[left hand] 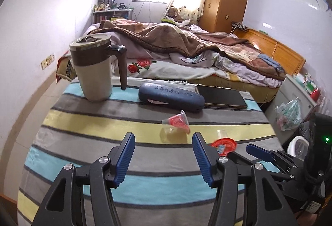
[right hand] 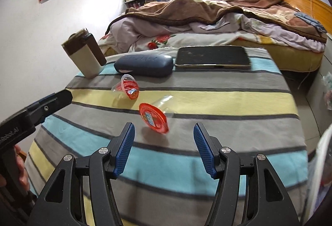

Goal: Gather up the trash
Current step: 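Grasp a clear red-labelled plastic cup with the right tool while the left tool grasps the other cup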

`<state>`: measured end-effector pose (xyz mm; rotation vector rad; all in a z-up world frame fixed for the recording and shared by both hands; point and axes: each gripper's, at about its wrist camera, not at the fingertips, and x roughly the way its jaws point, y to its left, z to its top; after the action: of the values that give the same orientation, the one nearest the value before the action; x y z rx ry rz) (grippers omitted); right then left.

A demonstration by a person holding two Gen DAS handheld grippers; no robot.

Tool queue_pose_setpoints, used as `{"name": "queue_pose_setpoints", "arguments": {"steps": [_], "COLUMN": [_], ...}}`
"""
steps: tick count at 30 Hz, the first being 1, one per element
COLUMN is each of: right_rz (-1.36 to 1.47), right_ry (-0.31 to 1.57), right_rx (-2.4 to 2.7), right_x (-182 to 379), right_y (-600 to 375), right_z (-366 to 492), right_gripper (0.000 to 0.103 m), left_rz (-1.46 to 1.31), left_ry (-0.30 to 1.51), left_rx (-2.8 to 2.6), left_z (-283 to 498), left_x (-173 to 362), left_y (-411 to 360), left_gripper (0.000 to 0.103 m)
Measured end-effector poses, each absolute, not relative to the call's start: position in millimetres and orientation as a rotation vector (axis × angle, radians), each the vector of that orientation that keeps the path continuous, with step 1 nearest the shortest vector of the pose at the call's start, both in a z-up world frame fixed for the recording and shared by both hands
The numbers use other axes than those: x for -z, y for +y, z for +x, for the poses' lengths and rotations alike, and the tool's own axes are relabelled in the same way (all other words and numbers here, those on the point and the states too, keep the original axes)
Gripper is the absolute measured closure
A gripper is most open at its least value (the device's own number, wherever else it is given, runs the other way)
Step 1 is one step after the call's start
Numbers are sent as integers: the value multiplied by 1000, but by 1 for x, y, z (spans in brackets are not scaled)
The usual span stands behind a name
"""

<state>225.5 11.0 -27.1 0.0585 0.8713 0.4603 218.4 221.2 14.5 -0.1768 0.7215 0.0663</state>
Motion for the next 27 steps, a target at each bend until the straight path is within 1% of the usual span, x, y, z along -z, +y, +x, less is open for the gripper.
{"name": "queue_pose_setpoints", "arguments": {"steps": [8, 12, 16, 18, 27], "right_rz": [32, 30, 15, 25, 89], "right_ry": [919, 947, 923, 916, 913], "right_rx": [-446, -376, -354, -348, -347], "right_x": [37, 42, 39, 38, 40], "right_y": [33, 28, 22, 17, 4], "right_z": [247, 254, 252, 250, 253], "right_gripper": [41, 41, 41, 47, 47], "left_rz": [-217, -227, -244, -263, -247], "left_ry": [738, 759, 784, 797, 870], "left_rx": [-66, -45, -16, 12, -6], "left_z": [236, 247, 264, 272, 311], "left_x": [-4, 1, 9, 12, 37], "left_y": [237, 236, 231, 229, 210], "left_gripper": [44, 44, 40, 40, 40]}}
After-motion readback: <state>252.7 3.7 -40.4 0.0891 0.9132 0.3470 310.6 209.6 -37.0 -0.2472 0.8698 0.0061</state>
